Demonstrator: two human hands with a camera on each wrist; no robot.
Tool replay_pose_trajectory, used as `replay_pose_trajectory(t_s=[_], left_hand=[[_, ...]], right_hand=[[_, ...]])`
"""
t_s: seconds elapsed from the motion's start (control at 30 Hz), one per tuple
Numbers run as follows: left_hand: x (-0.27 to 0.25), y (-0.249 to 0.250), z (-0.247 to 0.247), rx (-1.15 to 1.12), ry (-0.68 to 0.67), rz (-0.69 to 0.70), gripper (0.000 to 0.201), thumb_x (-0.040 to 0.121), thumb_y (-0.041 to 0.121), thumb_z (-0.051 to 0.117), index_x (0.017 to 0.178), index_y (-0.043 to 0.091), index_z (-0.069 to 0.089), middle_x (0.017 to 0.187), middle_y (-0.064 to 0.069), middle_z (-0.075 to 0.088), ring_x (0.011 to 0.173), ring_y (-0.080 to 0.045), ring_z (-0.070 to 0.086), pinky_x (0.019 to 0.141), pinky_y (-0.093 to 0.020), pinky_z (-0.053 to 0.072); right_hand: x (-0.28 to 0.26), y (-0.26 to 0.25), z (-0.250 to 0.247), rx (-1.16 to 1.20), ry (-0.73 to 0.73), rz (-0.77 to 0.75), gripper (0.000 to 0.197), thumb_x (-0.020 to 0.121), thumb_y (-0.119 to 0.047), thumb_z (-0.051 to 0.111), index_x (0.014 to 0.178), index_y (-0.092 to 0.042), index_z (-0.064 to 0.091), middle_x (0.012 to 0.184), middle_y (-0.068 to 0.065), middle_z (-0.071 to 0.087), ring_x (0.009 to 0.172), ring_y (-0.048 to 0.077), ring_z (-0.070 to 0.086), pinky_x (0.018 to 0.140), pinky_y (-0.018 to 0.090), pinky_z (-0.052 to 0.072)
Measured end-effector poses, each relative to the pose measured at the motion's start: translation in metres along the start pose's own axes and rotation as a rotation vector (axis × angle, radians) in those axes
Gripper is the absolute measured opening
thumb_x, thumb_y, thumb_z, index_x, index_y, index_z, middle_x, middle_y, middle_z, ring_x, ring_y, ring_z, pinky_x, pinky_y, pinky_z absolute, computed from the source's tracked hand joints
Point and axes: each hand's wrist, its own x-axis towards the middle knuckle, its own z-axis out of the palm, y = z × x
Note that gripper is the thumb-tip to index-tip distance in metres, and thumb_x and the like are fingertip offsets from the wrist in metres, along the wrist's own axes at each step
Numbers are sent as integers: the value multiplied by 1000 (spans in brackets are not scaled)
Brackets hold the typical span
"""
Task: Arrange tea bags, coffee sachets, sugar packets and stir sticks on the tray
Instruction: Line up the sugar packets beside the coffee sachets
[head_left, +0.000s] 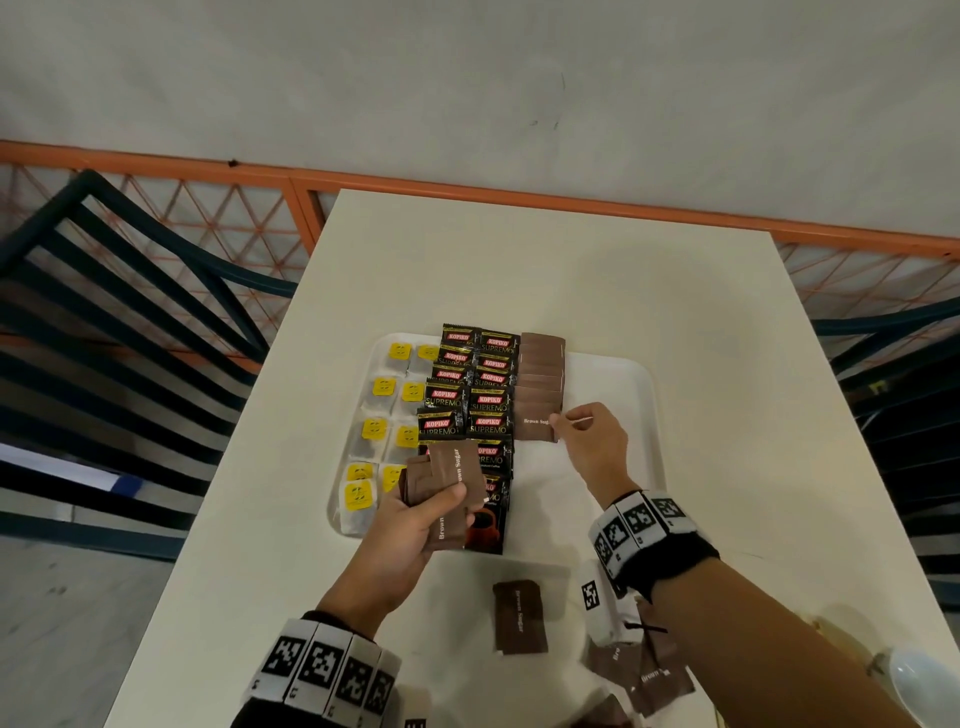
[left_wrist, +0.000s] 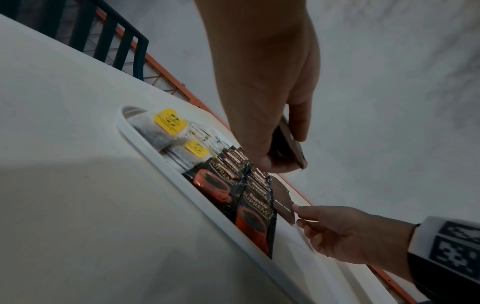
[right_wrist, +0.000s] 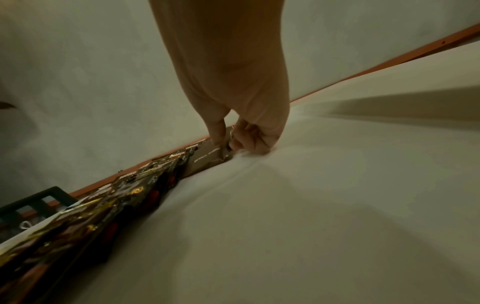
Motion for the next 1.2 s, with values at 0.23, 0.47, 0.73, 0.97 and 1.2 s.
replay_pose_trajectory(t_s=[0.23, 0.47, 0.73, 0.97, 1.2], left_hand=[[0, -2, 2, 67, -24, 15, 25, 85, -1, 57, 110, 1, 61, 70, -8, 69, 58, -13, 64, 56, -22, 54], [3, -4, 0, 144, 17, 24, 18, 84, 1, 61, 101, 5, 64, 63, -3, 68, 54, -10, 61, 52, -21, 51], [4, -1, -7, 223, 80, 24, 24, 80, 2, 67, 99, 16, 65, 81, -16, 60, 71, -25, 51, 62, -31, 40], [0, -3, -2, 208, 48, -8, 21, 83, 1, 63, 101, 12, 64, 69, -7, 65, 55, -13, 58, 58, -28, 47], [-1, 9, -4, -118, -15, -114, 19, 91, 2, 44, 105, 5, 56, 77, -15, 59, 59, -20, 62, 53, -27, 56]], right_hand=[[-39, -31, -10, -55, -429, -207, 24, 92, -37, 50, 103, -18, 60, 92, -6, 61, 77, 5, 53, 70, 18, 39], [-67, -35, -14, -15, -684, -291, 21, 89, -22, 59, 110, -22, 61, 96, -8, 61, 77, 2, 55, 58, 5, 40], [-74, -27, -19, 82, -736, -195, 19, 85, -14, 64, 103, -9, 59, 90, 0, 63, 75, 9, 59, 61, 16, 49], [-71, -17, -21, 94, -657, -160, 9, 84, -9, 65, 93, -8, 62, 78, -1, 66, 69, 10, 59, 64, 16, 49], [-47, 3, -34, 235, -368, 13, 6, 85, -7, 63, 88, -9, 59, 77, 1, 65, 64, 11, 58, 52, 10, 43]])
